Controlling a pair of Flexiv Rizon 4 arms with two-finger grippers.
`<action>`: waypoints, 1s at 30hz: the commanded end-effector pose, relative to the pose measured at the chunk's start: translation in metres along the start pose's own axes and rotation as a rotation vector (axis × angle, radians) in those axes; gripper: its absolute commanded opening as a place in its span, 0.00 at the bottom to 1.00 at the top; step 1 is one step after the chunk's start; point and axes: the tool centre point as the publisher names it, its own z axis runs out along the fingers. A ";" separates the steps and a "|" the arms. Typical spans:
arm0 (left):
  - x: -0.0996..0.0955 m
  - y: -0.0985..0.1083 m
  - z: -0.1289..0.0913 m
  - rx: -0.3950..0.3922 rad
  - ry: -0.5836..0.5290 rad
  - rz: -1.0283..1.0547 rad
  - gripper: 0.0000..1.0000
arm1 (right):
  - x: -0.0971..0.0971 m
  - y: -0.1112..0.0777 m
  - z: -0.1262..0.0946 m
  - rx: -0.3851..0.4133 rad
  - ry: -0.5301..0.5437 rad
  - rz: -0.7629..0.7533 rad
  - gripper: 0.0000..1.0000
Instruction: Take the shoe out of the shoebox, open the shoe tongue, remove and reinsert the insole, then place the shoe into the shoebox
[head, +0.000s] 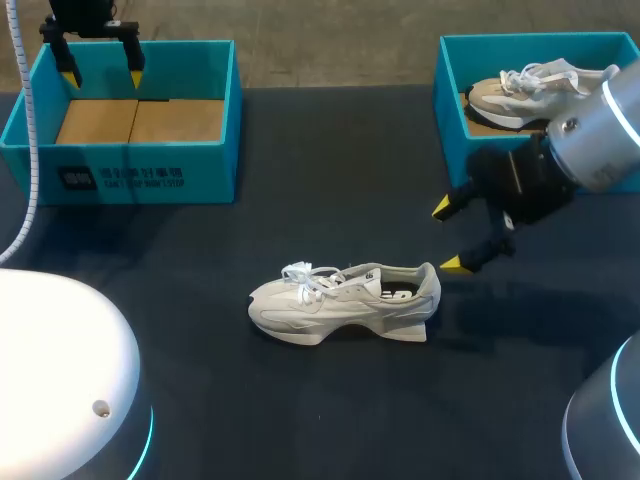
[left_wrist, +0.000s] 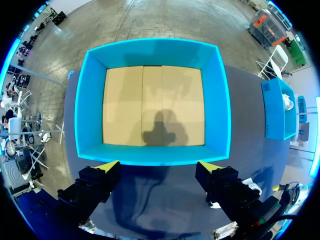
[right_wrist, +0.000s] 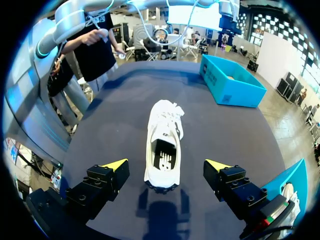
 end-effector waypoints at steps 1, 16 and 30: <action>0.000 0.000 0.000 -0.001 -0.001 0.000 1.00 | 0.001 0.000 0.000 0.000 -0.003 -0.001 1.00; 0.000 0.000 0.000 -0.001 -0.001 0.000 1.00 | 0.007 -0.053 0.004 -0.092 -0.067 -0.029 1.00; 0.000 0.000 0.000 -0.001 -0.001 0.000 1.00 | 0.009 -0.092 0.025 -0.205 -0.134 -0.018 1.00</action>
